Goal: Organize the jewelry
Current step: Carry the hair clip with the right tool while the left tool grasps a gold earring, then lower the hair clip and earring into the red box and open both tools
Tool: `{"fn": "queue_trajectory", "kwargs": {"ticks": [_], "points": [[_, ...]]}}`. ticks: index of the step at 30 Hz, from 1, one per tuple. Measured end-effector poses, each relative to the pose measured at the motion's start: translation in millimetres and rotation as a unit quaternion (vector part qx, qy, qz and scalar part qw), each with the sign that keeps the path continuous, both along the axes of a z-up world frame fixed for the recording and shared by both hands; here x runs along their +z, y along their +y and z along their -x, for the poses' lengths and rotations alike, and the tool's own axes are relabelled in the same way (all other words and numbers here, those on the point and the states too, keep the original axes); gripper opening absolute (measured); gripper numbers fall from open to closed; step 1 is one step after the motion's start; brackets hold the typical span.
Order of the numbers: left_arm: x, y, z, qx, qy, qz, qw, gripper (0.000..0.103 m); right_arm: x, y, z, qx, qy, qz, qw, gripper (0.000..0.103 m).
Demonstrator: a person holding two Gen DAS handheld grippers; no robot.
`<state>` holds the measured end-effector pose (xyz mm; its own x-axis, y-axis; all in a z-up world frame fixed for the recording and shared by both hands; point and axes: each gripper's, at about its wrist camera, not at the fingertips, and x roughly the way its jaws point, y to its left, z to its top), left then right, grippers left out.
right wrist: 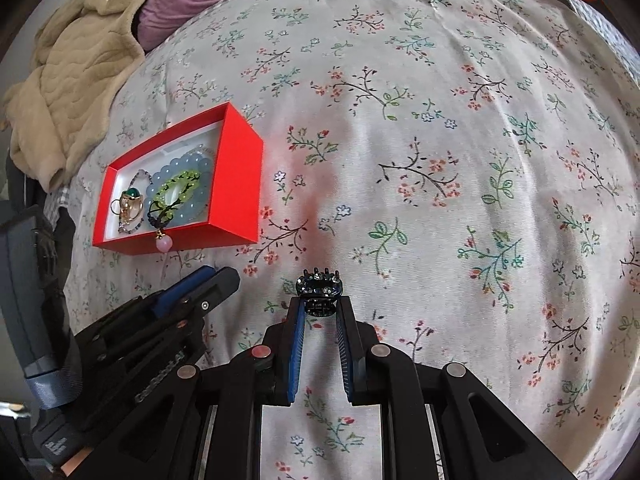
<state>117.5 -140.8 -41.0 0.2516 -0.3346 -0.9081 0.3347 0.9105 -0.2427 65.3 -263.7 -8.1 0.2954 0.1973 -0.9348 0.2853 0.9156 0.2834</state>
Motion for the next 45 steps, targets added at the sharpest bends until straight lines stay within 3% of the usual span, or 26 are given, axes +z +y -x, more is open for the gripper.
{"fn": "queue_trajectory", "kwargs": {"ticks": [5, 20, 29, 45], "points": [[-1, -1, 1, -0.001, -0.01, -0.025, 0.9996, 0.009, 0, -7, 1, -0.005, 0.001, 0.001, 1.0, 0.016], [15, 18, 9, -0.012, -0.002, -0.007, 0.9999, 0.008, 6, 4, -1, 0.001, -0.008, -0.006, 1.0, 0.016], [39, 45, 15, -0.01, -0.017, 0.008, 0.9998, 0.008, 14, 22, -7, 0.013, -0.02, -0.013, 1.0, 0.016], [71, 104, 8, 0.027, -0.043, 0.044, 0.9977, 0.008, 34, 53, -23, 0.025, -0.056, -0.028, 0.998, 0.016]]}}
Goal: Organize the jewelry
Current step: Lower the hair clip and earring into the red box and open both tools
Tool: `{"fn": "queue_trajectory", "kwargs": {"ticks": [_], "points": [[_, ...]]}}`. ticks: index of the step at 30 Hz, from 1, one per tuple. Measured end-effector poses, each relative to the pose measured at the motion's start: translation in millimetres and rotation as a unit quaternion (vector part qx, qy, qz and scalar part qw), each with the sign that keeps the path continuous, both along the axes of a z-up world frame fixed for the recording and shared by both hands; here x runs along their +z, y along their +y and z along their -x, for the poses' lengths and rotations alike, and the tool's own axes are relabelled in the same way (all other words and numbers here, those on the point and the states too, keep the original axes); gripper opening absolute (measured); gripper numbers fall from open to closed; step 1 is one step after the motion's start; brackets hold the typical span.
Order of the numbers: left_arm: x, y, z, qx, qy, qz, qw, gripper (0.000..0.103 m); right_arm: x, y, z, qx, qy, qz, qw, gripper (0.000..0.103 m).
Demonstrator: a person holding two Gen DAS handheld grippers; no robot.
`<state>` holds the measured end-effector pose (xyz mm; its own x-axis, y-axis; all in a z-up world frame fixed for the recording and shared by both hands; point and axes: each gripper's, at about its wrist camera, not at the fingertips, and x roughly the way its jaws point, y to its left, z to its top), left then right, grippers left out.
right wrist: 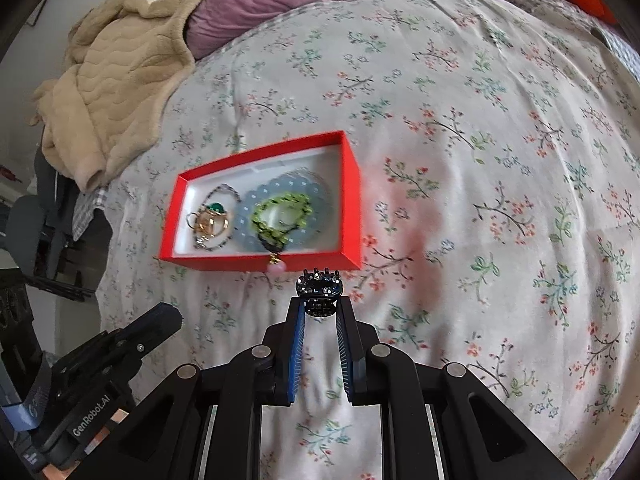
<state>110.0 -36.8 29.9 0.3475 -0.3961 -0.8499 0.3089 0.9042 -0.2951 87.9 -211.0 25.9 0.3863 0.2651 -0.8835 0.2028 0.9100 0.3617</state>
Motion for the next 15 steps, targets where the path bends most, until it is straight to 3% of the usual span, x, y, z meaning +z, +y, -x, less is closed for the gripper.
{"fn": "queue_trajectory", "kwargs": {"ticks": [15], "points": [[-5, 17, -43, 0.039, -0.023, 0.027, 0.9986, 0.008, 3, 16, -30, 0.011, -0.042, -0.001, 0.999, 0.016]]}}
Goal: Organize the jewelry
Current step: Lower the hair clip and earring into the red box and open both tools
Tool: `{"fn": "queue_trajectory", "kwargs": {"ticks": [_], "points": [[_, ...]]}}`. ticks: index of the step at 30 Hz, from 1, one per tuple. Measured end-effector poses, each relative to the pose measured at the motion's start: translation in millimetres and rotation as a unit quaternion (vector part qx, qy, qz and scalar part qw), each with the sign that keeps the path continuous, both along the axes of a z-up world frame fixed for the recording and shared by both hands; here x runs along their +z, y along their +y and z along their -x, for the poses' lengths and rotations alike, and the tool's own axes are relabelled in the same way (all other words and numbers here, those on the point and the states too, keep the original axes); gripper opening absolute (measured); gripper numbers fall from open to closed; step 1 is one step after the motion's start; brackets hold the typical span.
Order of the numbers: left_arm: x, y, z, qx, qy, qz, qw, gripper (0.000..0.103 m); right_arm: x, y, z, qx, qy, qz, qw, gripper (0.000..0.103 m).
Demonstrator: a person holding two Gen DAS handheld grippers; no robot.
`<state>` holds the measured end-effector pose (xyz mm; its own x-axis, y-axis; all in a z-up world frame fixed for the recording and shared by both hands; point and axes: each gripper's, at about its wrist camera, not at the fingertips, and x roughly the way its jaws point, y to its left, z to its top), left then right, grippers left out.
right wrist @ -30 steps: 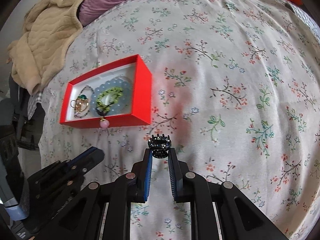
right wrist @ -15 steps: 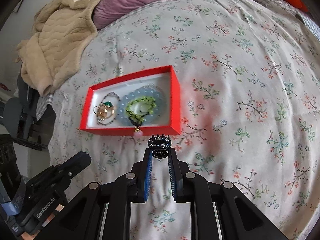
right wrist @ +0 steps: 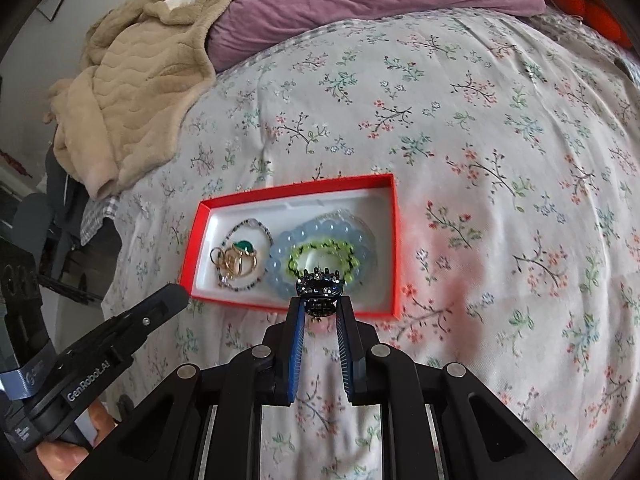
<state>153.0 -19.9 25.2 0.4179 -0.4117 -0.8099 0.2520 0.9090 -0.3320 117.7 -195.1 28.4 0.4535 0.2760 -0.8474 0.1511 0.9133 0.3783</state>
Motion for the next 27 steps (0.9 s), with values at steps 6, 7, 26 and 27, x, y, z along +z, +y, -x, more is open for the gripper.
{"fn": "queue_trajectory", "kwargs": {"ticks": [6, 7, 26, 27], "points": [[-5, -4, -9, 0.002, -0.008, -0.002, 1.0, 0.008, -5, 0, -10, 0.002, -0.008, 0.0, 1.0, 0.016], [-6, -5, -9, 0.003, -0.009, -0.004, 0.9999, 0.008, -6, -1, -12, 0.001, -0.008, 0.001, 1.0, 0.016], [-4, -6, -9, 0.02, -0.019, -0.036, 0.999, 0.036, 1, -5, -10, 0.011, -0.015, 0.006, 1.0, 0.028], [-2, -6, -6, 0.022, -0.022, -0.038, 0.9988, 0.043, 3, -4, -8, 0.015, -0.018, 0.008, 1.0, 0.034]]}}
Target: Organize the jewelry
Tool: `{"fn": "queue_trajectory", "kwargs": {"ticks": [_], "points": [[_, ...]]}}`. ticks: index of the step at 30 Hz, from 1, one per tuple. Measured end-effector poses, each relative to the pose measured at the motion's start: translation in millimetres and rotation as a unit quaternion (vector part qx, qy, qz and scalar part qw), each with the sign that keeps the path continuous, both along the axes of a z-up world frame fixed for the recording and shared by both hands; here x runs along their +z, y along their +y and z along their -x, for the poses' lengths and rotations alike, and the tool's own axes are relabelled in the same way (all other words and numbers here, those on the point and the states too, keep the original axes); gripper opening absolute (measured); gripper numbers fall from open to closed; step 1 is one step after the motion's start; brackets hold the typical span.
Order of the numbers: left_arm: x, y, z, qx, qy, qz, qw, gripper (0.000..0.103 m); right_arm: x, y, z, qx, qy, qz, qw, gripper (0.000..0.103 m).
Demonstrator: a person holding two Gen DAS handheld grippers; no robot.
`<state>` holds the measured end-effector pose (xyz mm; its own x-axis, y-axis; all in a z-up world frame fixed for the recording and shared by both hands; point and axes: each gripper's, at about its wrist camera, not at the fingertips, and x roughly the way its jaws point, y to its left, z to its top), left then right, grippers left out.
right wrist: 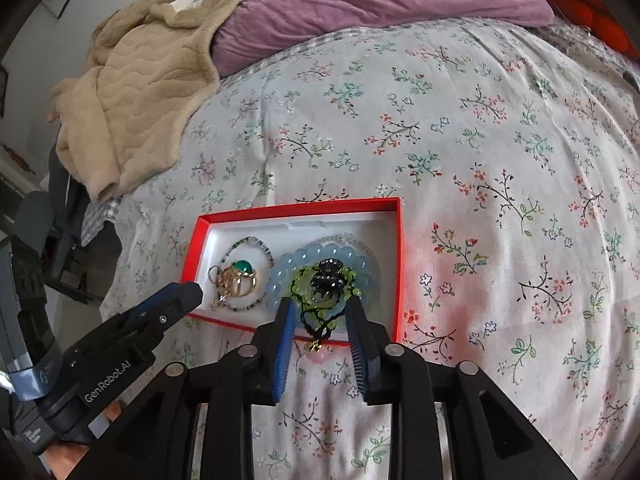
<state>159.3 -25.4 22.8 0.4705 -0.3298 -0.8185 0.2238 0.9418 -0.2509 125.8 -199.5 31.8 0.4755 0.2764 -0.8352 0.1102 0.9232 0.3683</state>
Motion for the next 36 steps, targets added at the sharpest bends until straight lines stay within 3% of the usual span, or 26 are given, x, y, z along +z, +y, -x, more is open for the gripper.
{"fn": "queue_trajectory", "kwargs": {"ticks": [1, 2, 3, 8, 10, 21, 26, 29, 32, 36], "points": [[2, 1, 2, 0.002, -0.003, -0.001, 1.0, 0.049, 2, 1, 3, 0.004, -0.003, 0.004, 1.0, 0.039], [4, 2, 6, 0.004, -0.006, -0.003, 1.0, 0.051, 4, 1, 6, 0.005, -0.005, 0.007, 1.0, 0.052], [6, 2, 9, 0.005, -0.009, -0.006, 0.9999, 0.054, 6, 1, 9, 0.006, -0.009, 0.011, 1.0, 0.055], [14, 6, 29, 0.011, -0.026, -0.033, 0.9991, 0.069, 16, 3, 30, 0.012, -0.016, 0.031, 0.999, 0.056], [15, 8, 37, 0.016, -0.031, -0.047, 0.9983, 0.077, 17, 4, 37, 0.012, -0.016, 0.04, 0.999, 0.06], [2, 20, 80, 0.034, -0.01, -0.103, 0.9941, 0.096, 14, 12, 74, 0.002, 0.006, 0.099, 0.995, 0.086], [-1, 25, 92, 0.035, -0.001, -0.124, 0.9917, 0.1, 12, 10, 91, -0.016, 0.008, 0.128, 0.992, 0.095], [-2, 27, 98, 0.039, 0.0, -0.135, 0.9901, 0.102, 11, 12, 99, -0.02, 0.013, 0.15, 0.988, 0.095], [-5, 27, 102, 0.041, 0.002, -0.14, 0.9894, 0.102, 8, 14, 104, -0.016, 0.015, 0.159, 0.987, 0.103], [-10, 26, 104, 0.043, 0.007, -0.146, 0.9883, 0.102, 5, 16, 107, -0.015, 0.019, 0.167, 0.986, 0.103]]}}
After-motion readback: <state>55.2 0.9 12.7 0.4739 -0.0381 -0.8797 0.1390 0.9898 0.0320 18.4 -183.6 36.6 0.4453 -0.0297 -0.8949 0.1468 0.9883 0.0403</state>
